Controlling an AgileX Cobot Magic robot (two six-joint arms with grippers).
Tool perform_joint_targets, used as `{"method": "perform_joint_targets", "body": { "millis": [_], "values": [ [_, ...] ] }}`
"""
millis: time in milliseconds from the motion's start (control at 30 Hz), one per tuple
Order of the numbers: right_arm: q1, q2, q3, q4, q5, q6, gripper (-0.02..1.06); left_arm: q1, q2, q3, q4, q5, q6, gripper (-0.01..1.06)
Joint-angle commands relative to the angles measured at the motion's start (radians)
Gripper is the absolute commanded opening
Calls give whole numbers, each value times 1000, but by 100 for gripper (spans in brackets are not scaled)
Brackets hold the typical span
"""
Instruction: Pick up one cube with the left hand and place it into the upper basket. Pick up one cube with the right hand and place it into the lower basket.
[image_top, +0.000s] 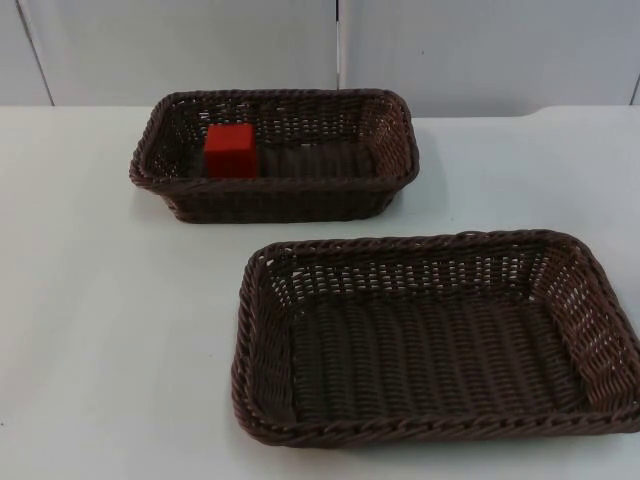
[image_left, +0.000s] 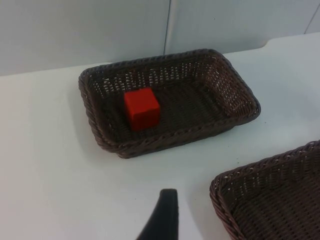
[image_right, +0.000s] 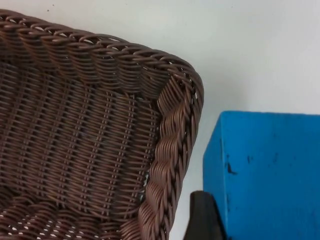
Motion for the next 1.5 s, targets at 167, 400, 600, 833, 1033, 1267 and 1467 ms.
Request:
{"method": "perform_joint_targets", "body": {
  "millis": [167,400,600,833,1033,1267,1467],
  "values": [
    [29,-13,5,3,-13,1,0,-2,2,4,2,-3,-5,81],
    [165,-13,5,3,-55,1,0,-2,2,4,-2,-3,-5,81],
    [309,-13,5,3,-69,1,0,-2,2,4,-2,-1,-5,81],
    [415,-13,5,-5,-87,1,0,-2,2,4,-2,-1,-5,81],
    [438,-13,5,-5,-149,1,0,-2,2,4,-2,-1,-5,81],
    [438,-13,5,-5,-214,1,0,-2,2,4,-2,-1,-5,81],
    [438,-10,5,-5,-287,1,0,-2,2,4,-2,-1,-5,81]
  ]
}}
